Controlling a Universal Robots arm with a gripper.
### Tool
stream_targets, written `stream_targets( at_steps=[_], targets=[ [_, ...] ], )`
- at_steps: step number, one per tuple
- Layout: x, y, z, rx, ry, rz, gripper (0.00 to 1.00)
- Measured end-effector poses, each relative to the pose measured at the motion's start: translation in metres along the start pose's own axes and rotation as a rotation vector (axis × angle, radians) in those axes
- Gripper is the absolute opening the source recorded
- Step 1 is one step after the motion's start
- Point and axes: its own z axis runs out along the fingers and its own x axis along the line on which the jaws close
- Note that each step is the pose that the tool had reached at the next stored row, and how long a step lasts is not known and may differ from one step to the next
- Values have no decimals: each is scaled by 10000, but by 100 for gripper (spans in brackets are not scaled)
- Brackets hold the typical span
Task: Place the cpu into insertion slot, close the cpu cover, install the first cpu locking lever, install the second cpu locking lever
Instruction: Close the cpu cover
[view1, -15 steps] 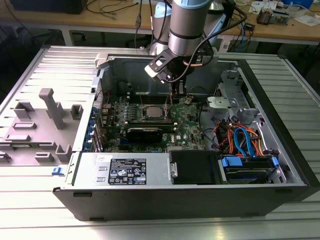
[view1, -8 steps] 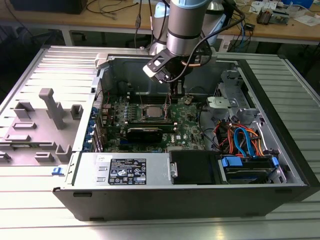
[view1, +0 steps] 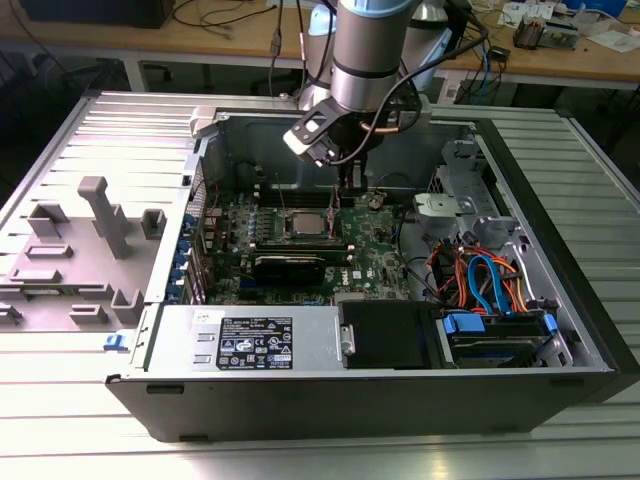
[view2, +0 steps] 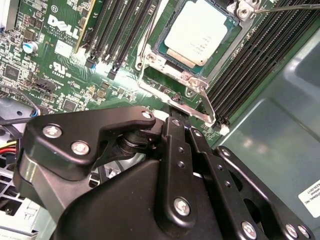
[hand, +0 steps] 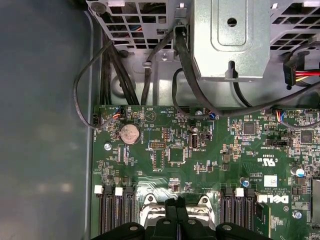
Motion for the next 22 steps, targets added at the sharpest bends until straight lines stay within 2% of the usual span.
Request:
stream_targets(
  at_steps=[7,16,22],
  targets=[
    [1,-35,0,0,0,-2,11],
    [1,-39,0,1,0,-7,11],
    [-21,-110,11,-43,-4,-125,11]
  ],
)
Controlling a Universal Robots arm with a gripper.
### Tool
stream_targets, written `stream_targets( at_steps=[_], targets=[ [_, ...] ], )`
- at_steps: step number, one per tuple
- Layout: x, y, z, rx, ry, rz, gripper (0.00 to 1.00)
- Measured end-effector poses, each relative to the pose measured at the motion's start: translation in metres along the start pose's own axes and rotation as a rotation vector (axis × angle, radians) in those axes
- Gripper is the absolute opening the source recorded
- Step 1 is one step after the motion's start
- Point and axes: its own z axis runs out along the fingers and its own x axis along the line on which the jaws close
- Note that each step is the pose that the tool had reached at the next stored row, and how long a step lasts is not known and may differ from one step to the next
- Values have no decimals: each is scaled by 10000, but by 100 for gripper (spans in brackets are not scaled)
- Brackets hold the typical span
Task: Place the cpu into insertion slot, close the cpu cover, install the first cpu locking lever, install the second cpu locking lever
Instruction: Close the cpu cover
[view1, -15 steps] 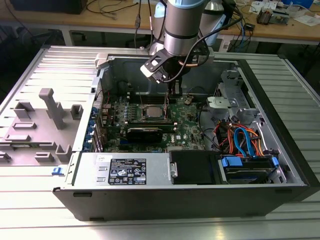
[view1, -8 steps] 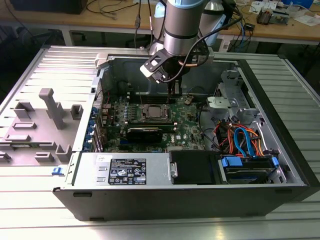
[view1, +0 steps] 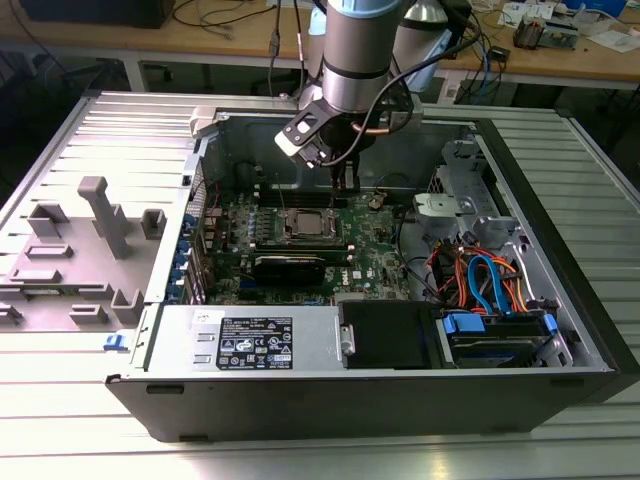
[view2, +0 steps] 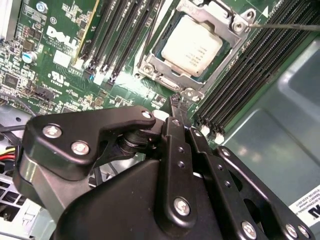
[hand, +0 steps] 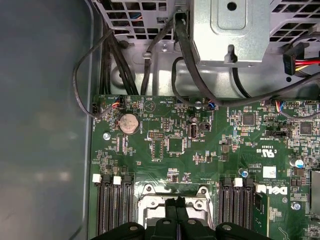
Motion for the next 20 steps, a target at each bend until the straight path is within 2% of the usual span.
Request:
stream_targets(
  at_steps=[6,14,20],
  targets=[
    [-14,-35,24,1,2,-61,11],
    [-9,-230,47,4,6,-186,11],
    [-13,-332,71,6,16,-313,11]
  ],
)
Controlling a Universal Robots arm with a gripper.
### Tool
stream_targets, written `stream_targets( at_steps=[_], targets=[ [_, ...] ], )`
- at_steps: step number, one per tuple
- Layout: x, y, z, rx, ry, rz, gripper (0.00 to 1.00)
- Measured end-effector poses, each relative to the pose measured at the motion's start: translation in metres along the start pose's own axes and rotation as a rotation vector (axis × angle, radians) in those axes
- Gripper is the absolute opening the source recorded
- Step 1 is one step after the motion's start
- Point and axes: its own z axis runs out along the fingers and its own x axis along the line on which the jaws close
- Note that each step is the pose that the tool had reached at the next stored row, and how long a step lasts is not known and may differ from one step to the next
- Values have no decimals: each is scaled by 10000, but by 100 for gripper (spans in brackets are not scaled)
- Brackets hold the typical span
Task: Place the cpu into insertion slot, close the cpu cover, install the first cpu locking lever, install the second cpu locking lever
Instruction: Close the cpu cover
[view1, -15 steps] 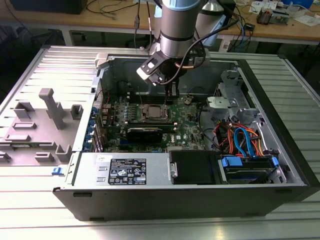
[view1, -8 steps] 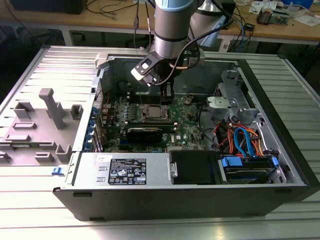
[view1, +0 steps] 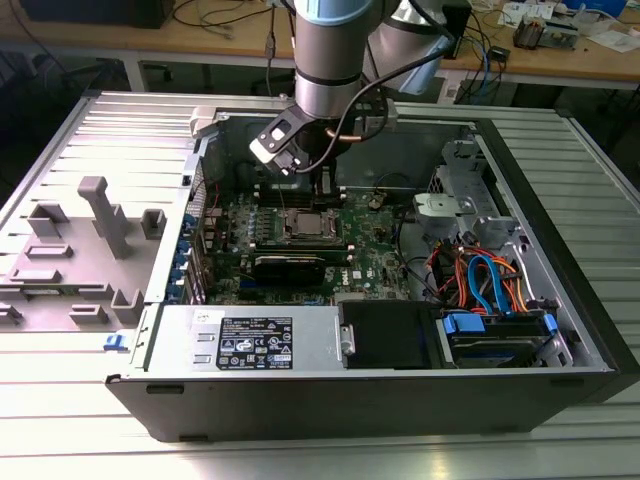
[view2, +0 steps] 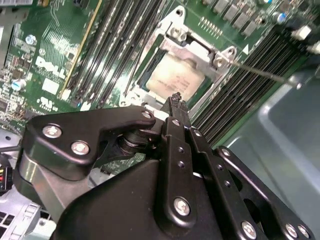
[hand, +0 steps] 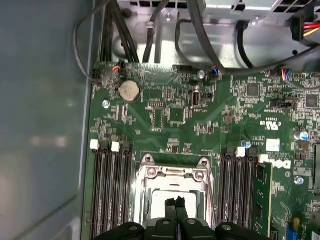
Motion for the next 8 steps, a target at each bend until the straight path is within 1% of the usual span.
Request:
stream_targets(
  at_steps=[2,5,7,8],
  targets=[
    [-1,-19,10,27,1,-7,11],
    [-2,-37,23,109,7,-21,11],
    [-4,-53,32,123,7,-42,11],
    [-5,-78,40,126,10,-75,11]
  ],
)
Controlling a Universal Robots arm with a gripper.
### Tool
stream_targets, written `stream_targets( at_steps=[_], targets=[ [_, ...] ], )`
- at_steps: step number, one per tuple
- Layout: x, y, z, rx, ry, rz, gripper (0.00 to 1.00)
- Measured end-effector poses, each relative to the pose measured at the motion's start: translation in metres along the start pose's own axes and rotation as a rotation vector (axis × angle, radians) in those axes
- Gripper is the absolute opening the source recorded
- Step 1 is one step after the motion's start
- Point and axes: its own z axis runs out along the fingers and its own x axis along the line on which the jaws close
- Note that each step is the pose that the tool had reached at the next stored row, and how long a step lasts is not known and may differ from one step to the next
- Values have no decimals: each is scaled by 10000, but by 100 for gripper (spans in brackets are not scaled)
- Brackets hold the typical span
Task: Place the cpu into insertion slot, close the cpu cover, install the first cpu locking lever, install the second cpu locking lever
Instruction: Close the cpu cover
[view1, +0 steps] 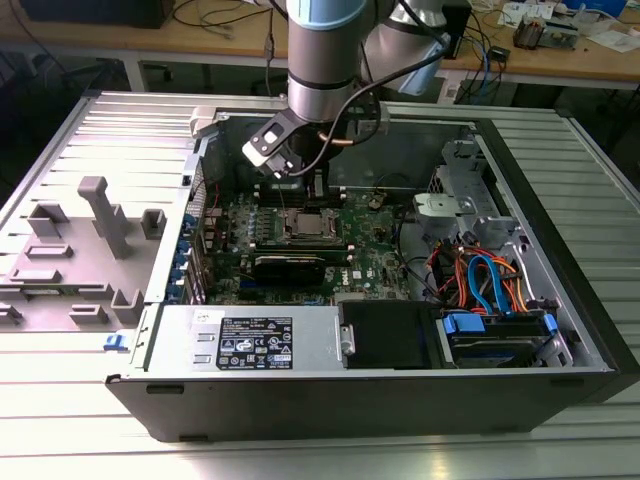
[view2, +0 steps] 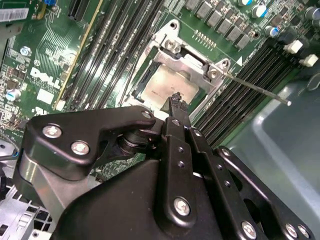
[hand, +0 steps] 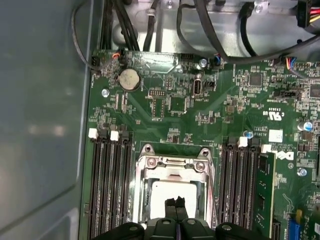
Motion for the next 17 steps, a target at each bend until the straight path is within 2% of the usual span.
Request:
stream_targets(
  at_steps=[10,17],
  targets=[
    [-1,-185,92,4,37,-336,11],
    [-2,-209,198,7,43,-503,11]
  ],
)
